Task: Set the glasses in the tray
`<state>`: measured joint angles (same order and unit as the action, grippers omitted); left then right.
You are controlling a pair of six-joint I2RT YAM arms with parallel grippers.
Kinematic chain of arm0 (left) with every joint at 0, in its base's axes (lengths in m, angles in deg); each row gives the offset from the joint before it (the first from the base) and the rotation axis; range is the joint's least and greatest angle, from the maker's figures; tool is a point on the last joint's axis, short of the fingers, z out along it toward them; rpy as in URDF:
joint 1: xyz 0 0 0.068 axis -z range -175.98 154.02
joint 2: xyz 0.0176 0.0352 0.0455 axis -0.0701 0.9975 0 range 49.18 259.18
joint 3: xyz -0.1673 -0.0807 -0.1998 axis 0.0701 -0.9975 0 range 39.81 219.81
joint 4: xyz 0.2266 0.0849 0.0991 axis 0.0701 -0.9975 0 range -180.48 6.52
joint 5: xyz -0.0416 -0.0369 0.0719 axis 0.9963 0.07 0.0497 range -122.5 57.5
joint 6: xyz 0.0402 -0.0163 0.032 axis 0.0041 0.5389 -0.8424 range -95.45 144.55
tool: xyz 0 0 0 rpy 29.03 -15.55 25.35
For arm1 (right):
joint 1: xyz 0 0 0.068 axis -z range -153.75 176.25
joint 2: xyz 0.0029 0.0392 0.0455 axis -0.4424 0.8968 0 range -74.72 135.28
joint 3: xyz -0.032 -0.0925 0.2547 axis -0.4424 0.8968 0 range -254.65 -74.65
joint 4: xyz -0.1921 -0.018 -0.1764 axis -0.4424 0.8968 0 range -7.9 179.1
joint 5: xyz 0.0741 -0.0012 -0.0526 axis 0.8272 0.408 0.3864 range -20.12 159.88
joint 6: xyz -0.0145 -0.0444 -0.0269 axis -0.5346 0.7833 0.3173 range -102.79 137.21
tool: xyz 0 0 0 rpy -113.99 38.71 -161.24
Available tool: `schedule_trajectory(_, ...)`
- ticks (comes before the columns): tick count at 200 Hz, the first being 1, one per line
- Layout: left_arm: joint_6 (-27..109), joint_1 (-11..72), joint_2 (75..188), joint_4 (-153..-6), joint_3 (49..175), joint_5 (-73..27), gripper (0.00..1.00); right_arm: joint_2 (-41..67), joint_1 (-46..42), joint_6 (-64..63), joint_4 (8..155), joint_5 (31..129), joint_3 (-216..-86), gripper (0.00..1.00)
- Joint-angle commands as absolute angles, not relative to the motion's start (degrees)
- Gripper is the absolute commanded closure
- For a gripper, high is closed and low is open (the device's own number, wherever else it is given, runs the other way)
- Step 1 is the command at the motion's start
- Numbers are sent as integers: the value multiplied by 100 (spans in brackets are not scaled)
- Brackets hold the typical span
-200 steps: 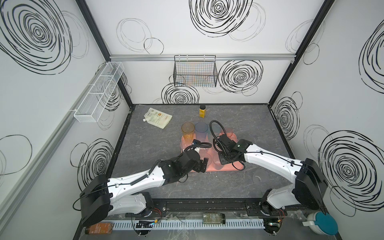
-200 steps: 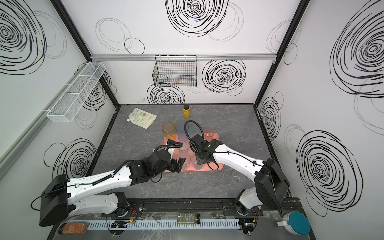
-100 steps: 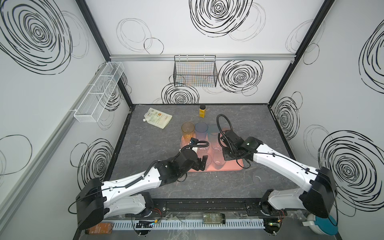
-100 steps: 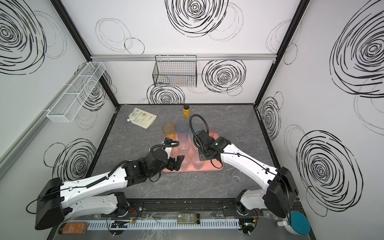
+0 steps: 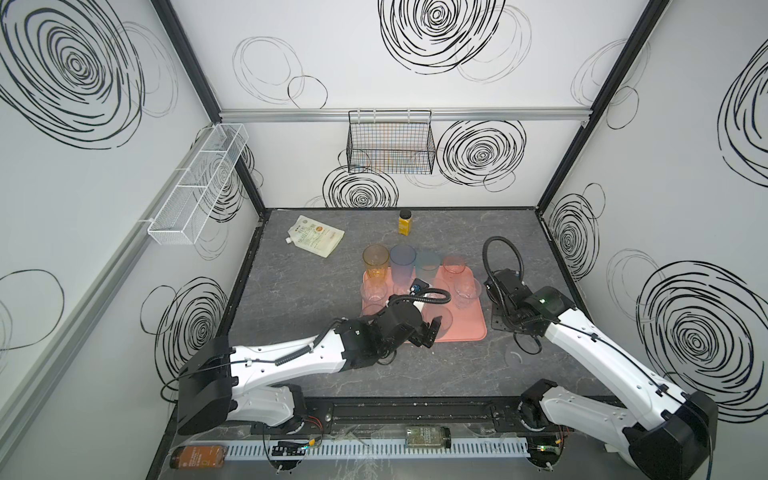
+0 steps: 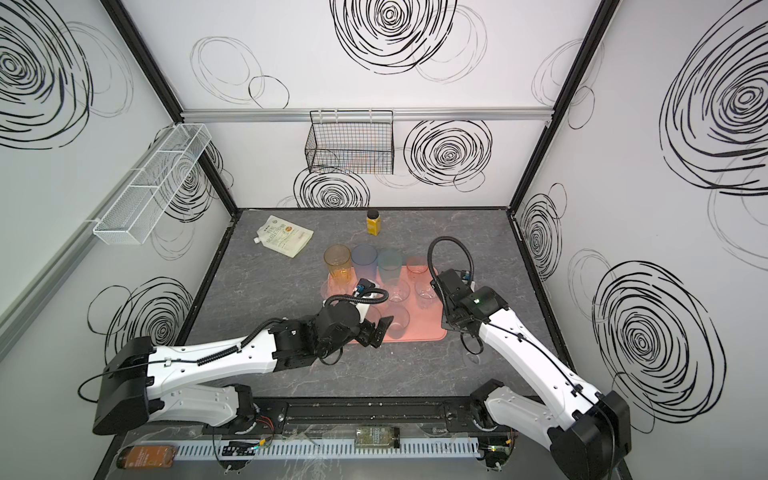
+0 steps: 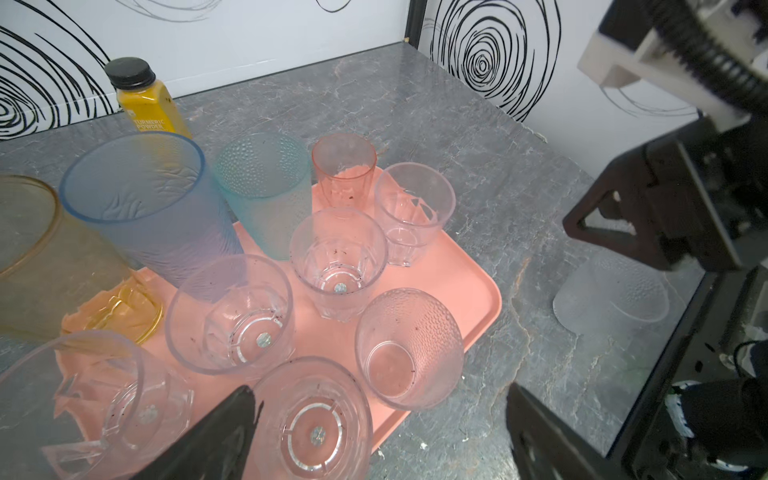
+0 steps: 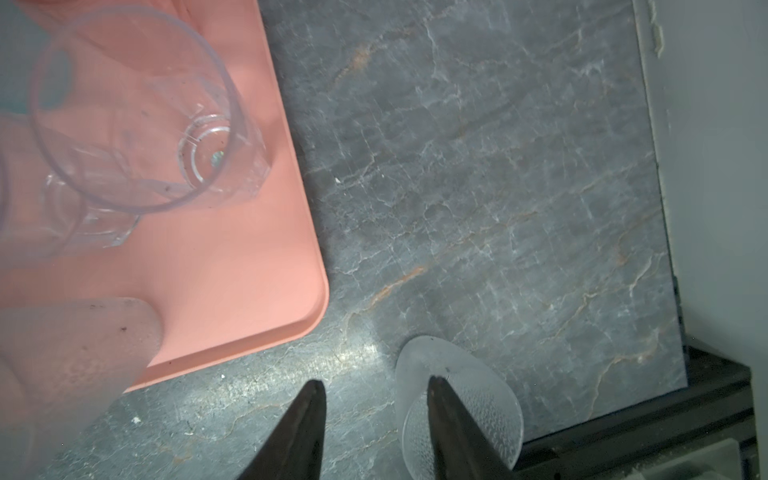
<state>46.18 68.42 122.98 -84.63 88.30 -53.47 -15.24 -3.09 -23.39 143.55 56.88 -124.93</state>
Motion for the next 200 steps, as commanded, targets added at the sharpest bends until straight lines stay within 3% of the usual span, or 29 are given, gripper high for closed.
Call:
schedule_trajectory(1, 4460, 6713, 12111, -8076, 8672, -5311, 4, -1636, -258, -2700, 14530, 5878, -12153, 54)
schedule_trajectory(72, 4465, 5828, 11498, -7991, 8068, -4813, 4, -1451, -209, -2847, 13959, 6375, -11378, 59)
schedule_trajectory(109, 4516, 5586, 11304, -7978, 7859, -4678, 4, -1445, -128, -2858, 13827, 6332, -11262, 69)
schedule_trajectory(147, 4520, 5510, 11248, -7992, 7822, -4647, 4, -1419, -129, -2850, 13913, 6268, -11462, 90)
schedule_trajectory(200, 4511, 5374, 11044, -8121, 7831, -4689, 4, -1213, -131, -2501, 14340, 6106, -12353, 96)
